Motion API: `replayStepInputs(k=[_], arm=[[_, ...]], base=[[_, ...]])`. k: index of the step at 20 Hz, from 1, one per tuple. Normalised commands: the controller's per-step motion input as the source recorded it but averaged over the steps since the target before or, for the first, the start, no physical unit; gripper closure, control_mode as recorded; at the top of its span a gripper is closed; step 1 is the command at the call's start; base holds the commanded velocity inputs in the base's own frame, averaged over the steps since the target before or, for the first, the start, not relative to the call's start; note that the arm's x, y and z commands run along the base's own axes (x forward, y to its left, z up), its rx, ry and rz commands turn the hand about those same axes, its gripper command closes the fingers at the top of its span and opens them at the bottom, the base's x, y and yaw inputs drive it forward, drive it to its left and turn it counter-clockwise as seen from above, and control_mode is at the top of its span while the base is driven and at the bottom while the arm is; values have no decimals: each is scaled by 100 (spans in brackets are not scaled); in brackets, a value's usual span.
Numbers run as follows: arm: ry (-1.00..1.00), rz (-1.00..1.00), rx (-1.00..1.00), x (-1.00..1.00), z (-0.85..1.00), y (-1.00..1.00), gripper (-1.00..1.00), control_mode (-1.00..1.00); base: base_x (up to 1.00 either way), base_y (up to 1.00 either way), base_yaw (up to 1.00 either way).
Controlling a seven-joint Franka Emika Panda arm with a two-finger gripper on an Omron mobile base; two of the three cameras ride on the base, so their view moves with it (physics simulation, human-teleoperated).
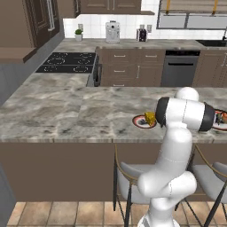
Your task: Take the smaller bowl and place it next to the appetizer plate on the dining counter , and place the larger bowl next to the plate with cooked food.
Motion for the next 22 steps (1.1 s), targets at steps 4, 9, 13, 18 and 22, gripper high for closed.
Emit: replayStepInputs(k=[4,9,13,18,22], arm=[[1,0,0,35,-16,-11,100,-100],[0,0,0,5,6,0,-100,-100],[1,0,1,0,41,0,-100,-100],[0,0,0,-35,73,17,-100,-100],[0,1,0,-87,68,40,-100,-100]], base=[[0,0,0],[0,0,0],[0,0,0],[0,0,0],[0,0,0]])
